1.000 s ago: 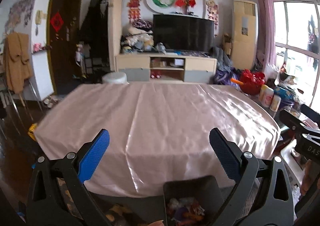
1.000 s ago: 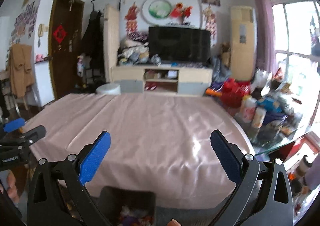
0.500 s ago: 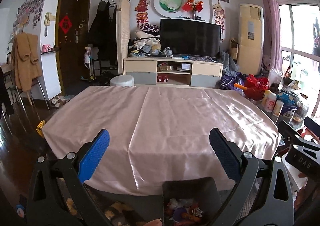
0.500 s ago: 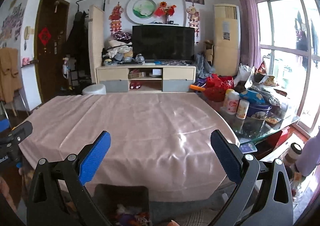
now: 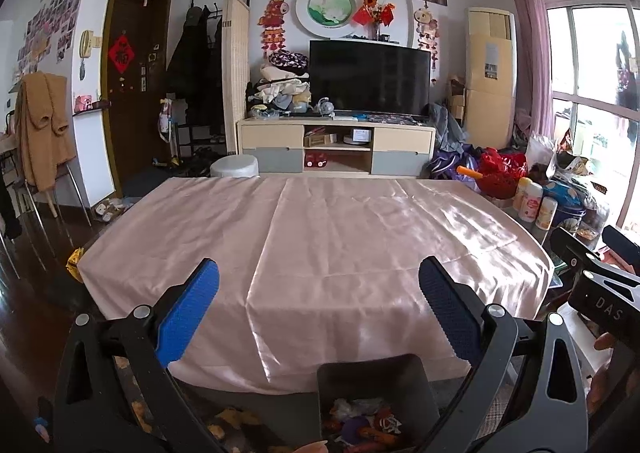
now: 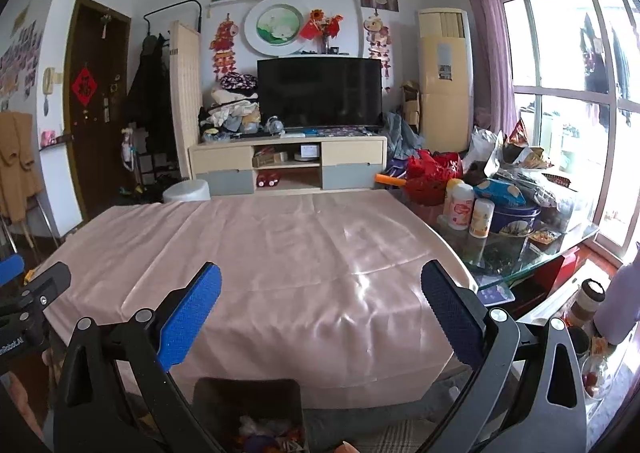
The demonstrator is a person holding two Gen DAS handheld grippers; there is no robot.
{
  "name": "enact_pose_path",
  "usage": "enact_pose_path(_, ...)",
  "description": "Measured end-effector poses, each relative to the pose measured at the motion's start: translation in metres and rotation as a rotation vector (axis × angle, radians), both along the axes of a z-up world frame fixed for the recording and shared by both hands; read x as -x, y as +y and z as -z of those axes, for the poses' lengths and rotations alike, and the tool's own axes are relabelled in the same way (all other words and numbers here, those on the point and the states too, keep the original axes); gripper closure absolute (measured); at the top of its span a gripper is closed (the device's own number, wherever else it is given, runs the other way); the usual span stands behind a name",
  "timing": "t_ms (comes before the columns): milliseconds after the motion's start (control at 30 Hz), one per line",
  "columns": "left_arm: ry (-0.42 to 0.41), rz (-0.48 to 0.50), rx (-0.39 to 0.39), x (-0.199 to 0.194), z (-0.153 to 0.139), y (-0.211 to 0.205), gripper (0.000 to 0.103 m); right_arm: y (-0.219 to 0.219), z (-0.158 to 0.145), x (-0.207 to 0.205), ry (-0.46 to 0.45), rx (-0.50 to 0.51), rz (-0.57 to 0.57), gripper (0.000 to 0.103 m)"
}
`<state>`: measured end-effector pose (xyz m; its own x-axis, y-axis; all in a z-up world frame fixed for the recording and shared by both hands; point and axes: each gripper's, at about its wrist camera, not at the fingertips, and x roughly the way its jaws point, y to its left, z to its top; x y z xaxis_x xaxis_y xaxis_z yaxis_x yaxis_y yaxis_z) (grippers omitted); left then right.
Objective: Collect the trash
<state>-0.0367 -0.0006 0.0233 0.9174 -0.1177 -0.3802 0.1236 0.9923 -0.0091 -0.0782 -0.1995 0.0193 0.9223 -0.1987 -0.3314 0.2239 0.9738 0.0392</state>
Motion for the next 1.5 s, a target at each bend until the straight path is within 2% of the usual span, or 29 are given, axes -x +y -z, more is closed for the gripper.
enact_pose_path(800,0.006,-0.003,-0.003,-0.0021,0.0006,0.0031,0.008,0.0069,-0.0005,-0.0045,0.020,0.010,-0.021,0.003)
enact_pose_path(1500,0.006,0.014,-0.002,0.0009,-0.0031,-0.0011,0.008,0.0033,-0.0013,-0.0010,0.005,-0.025,-0.017,0.003)
